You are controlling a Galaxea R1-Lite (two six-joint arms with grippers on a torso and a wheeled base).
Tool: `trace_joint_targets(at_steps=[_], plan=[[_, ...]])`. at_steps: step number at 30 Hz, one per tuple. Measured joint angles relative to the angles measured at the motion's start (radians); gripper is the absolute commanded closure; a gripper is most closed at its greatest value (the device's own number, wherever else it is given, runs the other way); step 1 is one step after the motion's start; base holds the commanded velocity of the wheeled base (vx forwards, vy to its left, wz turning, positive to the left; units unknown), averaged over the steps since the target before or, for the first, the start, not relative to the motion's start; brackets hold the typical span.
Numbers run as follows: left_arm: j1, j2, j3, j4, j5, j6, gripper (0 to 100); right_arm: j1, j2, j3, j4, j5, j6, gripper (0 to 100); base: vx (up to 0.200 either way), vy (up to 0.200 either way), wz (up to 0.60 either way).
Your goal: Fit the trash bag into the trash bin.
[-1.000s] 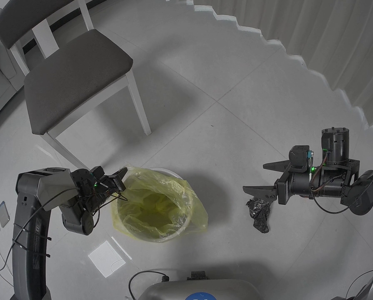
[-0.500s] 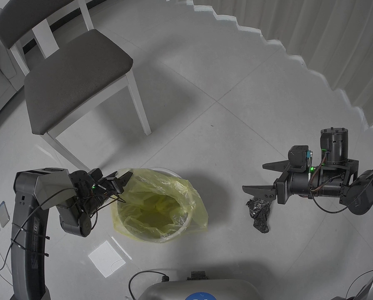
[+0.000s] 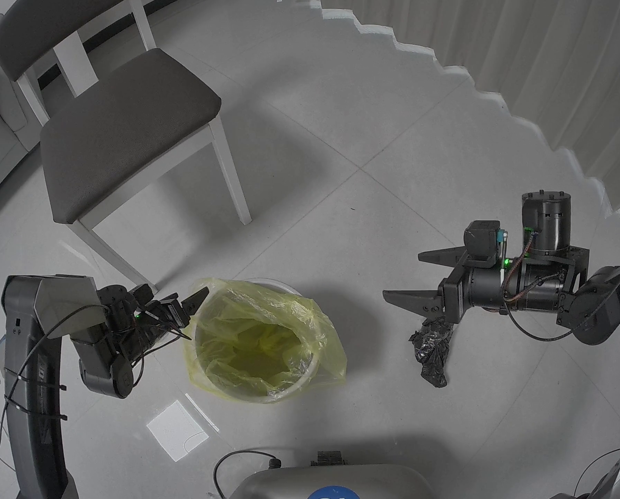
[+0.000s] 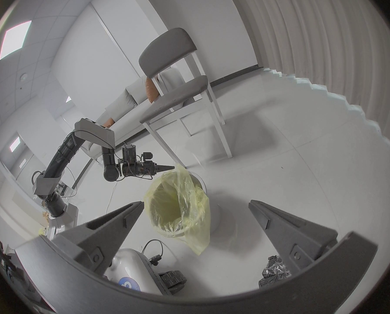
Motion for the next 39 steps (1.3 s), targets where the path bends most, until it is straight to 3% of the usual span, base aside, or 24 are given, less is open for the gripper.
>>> trace_joint_targets(at_steps=[3, 9, 14, 18, 25, 29, 39], plan=[[0.004, -0.04, 0.036, 0.0, -0.007, 0.0, 0, 0.026, 0.005, -0.037, 0.045, -0.043, 0.0, 0, 0.0, 0.0, 0.0], [0.007, -0.143, 0.1, 0.0, -0.023, -0.001, 0, 0.088, 0.009, -0.118, 0.155, -0.223, 0.0, 0, 0.0, 0.0, 0.0], [0.003, -0.234, 0.163, 0.0, -0.028, 0.009, 0, 0.157, 0.01, -0.148, 0.194, -0.309, -0.022, 0, 0.0, 0.0, 0.0], [-0.01, -0.299, 0.216, 0.001, -0.023, 0.026, 0, 0.195, 0.016, -0.14, 0.194, -0.348, -0.1, 0, 0.0, 0.0, 0.0], [-0.03, -0.411, 0.338, 0.016, -0.014, 0.187, 0, 0.201, 0.045, -0.167, 0.194, -0.361, -0.141, 0, 0.0, 0.0, 0.0], [-0.04, -0.477, 0.396, 0.099, 0.037, 0.237, 0, 0.189, 0.074, -0.21, 0.208, -0.358, -0.135, 0, 0.0, 0.0, 0.0], [-0.086, -0.638, 0.328, 0.548, 0.157, 0.238, 0, 0.183, 0.16, -0.372, 0.313, -0.298, -0.015, 0, 0.0, 0.0, 0.0]])
